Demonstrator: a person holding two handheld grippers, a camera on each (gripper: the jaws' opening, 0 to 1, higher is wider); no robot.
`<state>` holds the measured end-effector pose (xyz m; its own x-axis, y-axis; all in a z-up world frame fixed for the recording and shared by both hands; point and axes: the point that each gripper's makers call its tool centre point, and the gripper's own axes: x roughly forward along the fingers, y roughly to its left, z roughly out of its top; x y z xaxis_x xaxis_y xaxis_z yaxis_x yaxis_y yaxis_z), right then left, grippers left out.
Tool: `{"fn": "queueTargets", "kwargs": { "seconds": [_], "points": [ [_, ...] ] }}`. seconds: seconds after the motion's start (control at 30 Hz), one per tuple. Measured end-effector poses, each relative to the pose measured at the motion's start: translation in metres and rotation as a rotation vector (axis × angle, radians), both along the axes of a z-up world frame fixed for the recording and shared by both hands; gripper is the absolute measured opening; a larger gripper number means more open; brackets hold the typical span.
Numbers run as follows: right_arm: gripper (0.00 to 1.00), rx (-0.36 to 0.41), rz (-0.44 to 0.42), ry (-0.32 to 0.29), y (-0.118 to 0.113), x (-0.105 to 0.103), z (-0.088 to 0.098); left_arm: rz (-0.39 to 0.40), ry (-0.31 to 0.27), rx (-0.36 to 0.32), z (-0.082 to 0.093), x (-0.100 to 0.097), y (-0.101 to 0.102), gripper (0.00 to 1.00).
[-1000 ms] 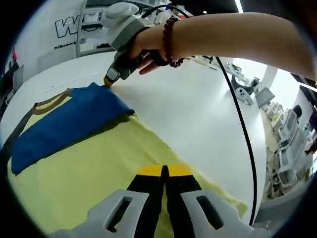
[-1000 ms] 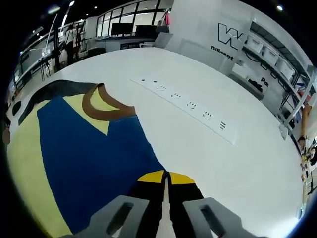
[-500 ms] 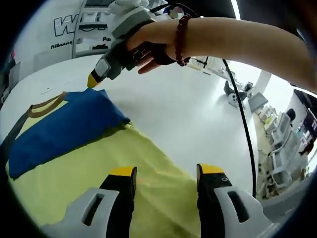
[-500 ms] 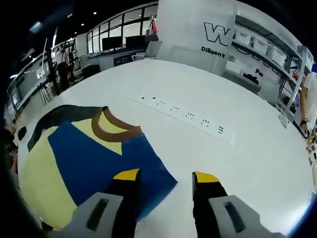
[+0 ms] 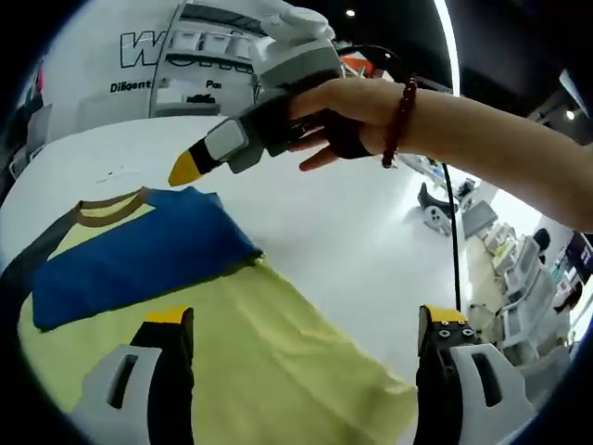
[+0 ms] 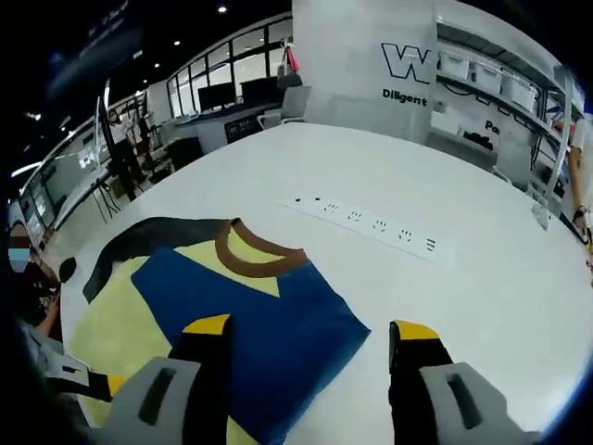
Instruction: Fold the garment on the visible template until the final outline fits inside the template.
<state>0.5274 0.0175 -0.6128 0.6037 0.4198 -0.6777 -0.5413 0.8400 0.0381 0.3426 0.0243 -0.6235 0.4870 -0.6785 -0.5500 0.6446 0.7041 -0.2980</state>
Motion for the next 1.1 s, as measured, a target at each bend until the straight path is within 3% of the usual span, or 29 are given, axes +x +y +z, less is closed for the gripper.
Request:
{"fn": "queueTargets", "kwargs": {
  "seconds": [0.27, 0.47, 0.57, 0.77, 0.8, 0.9, 1.1],
  "points": [
    [0.68, 0.005, 0.001, 0.030, -0.002, -0.026, -0.003, -0.024, 0.000, 0.012, 0.003, -0.013, 0.008, 0.99],
    [0.68, 0.010, -0.013, 0.051, -0.005, -0.033, -0.010, -0.058, 0.011, 0.039, -0.005, -0.032, -0.003, 0.98],
    [0.67, 0.005, -0.017, 0.055, -0.008, -0.034, -0.013, -0.076, 0.011, 0.063, -0.010, -0.039, -0.008, 0.92],
    [0.66, 0.003, -0.024, 0.064, -0.012, -0.038, -0.020, -0.095, 0.066, 0.132, -0.028, -0.056, -0.013, 0.74],
    [0.65, 0.000, -0.024, 0.065, -0.013, -0.039, -0.022, -0.088, 0.068, 0.160, -0.031, -0.058, -0.011, 0.71],
    [0.63, -0.011, -0.025, 0.064, -0.016, -0.037, -0.026, -0.093, 0.104, 0.155, -0.034, -0.067, -0.016, 0.54],
    [0.61, -0.021, -0.028, 0.077, -0.021, -0.032, -0.036, -0.108, 0.132, 0.161, -0.039, -0.080, -0.026, 0.50]
  ]
}}
